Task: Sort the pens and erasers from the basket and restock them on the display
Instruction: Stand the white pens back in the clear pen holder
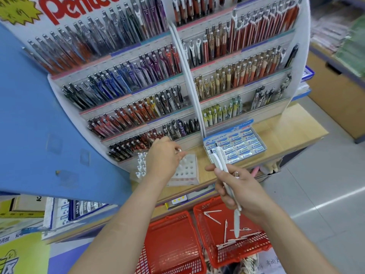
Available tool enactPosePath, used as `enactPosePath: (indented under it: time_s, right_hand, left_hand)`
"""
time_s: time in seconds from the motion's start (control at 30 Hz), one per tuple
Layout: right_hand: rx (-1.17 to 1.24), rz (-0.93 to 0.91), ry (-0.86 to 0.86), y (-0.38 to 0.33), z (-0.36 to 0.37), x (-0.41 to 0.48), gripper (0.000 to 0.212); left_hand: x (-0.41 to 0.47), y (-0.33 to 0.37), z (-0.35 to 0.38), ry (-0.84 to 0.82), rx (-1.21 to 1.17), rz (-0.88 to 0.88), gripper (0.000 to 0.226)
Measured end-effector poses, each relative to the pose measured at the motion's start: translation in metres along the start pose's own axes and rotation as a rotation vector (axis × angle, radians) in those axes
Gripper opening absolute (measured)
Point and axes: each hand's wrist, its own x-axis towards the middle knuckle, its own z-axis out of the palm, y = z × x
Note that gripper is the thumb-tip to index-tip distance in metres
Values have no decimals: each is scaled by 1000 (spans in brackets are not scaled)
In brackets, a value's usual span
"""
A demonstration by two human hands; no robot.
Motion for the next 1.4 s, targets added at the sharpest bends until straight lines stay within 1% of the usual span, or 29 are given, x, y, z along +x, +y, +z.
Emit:
enactPosePath:
  time_s: [0.07, 0.1, 0.13, 0.17, 0.2, 0.23, 0.27, 0.33, 0.43, 0.53, 0.6, 0.7, 0.8, 0.9, 1.0, 1.03, 1.1, 1.17, 1.27, 1.37, 1.4]
  right_hand:
    - [-16, -10, -42, -4, 2, -3, 23]
    - [-30, -15, -64, -7, 3, -4, 23]
    - [-48, -17, -84, -9, 4, -5, 23]
    - [-69, -16, -101, -11, 5, -6, 23]
    - [-93, -15, -118, -13, 6, -6, 22]
    - [-119, -16, -138, -14, 7, -6, 22]
    - [-143, -20, -161, -15, 8, -6, 21]
    - [-172, -28, -203, -17, 10, -7, 20]
    - [-159, -7, -234, -18, 8, -7, 25]
    - [-127, -3, -180, -16, 1, -6, 35]
    - [-166, -57, -123, -14, -2, -6, 29]
    - [-194, -142, -59, -12, 1, -4, 13]
    - [-207, -188, -25, -8, 4, -4, 9]
    - [-202, -194, 16, -6, 6, -6, 12]
    - [-213, -150, 118, -3, 6, -3, 24]
    - [-192, -121, 157, -2, 5, -1, 26]
    - [-112, -61, 221, -2, 1, 2, 24]
    - [-39, -31, 259, -2, -5, 3, 23]
    - [47, -30, 271, -1, -11, 2, 24]
    - [107, -44, 208, 0, -12, -2, 20]
    - [100, -55, 196, 0, -12, -2, 21]
  left_hand:
    - [-7, 3, -4, 33, -77, -33, 34]
    - [-14, 8, -9, 60, -182, -53, 31]
    - [-21, 15, -16, 56, -336, -77, 26]
    - [-30, 23, -24, 6, -539, -99, 18]
    - [-38, 31, -32, -97, -776, -125, 12]
    - [-45, 38, -40, -200, -981, -155, 11]
    - [-51, 42, -45, -260, -1093, -173, 13]
    - [-56, 43, -51, -267, -1145, -179, 14]
    - [-58, 36, -60, -193, -1222, -233, 9]
    - [-58, 21, -68, -149, -1306, -285, 8]
    - [-59, 14, -69, -177, -1341, -312, 9]
    - [-63, 12, -70, -202, -1345, -338, 12]
    - [-66, 11, -69, -187, -1296, -318, 14]
    - [-68, 11, -71, -159, -1277, -300, 10]
    - [-67, 11, -73, -26, -1218, -302, 8]
    - [-66, 9, -73, 37, -1181, -311, 9]
    - [-60, 1, -72, 156, -1081, -332, 11]
    - [-54, -7, -67, 221, -935, -328, 13]
    - [-50, -9, -56, 234, -725, -272, 11]
    - [-48, -7, -43, 238, -550, -158, 4]
    - [-46, -6, -39, 232, -493, -123, 5]
